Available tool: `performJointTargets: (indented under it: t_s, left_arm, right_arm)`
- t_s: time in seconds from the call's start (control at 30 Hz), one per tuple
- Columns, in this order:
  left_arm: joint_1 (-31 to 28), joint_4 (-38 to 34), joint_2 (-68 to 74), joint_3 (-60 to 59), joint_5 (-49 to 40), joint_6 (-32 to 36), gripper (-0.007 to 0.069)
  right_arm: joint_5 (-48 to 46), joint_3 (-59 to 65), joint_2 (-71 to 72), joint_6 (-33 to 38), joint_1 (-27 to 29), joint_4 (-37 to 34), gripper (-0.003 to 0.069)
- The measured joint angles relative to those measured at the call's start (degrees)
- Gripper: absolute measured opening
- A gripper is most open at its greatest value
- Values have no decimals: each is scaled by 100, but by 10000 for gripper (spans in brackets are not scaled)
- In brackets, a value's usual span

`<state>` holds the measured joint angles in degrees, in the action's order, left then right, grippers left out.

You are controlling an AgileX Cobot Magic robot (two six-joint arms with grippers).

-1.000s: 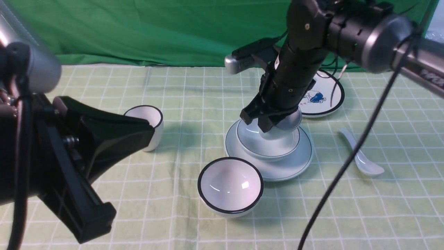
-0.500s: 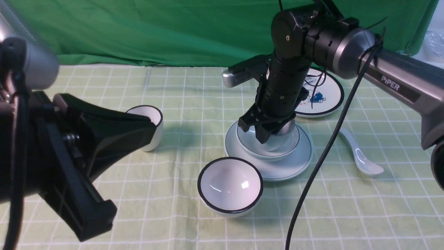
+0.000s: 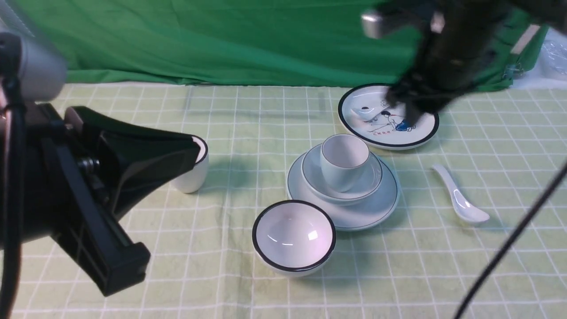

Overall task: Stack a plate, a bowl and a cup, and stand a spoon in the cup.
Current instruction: Use the right arm to grab a blue soup spoon

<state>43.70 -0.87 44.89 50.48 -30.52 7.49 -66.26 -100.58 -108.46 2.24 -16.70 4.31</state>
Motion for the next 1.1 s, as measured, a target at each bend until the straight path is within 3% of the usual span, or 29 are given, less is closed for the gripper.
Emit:
performJointTargets:
  t_s: [0.2, 0.6, 0.8, 0.87, 1.1]
  left_arm:
    - [0, -14, 0, 0, 64, 0, 4]
    - [0, -153, 209, 0, 277, -6, 4]
    - [0, -166, 227, 0, 274, -6, 4]
    - [0, -166, 227, 0, 229, -6, 4]
    - [0, -114, 227, 0, 120, -1, 4]
  right_arm:
    - [1073, 1221, -416, 402, 1076, -1119, 460]
    - [2446, 1242, -1269, 763, 1181, -1267, 465]
    - [2548, 1232, -1316, 905, 1181, -1188, 300]
    - [2476, 1232, -1307, 964, 1181, -1200, 174]
    - [2185, 1529, -415, 1208, 1145, -1510, 167]
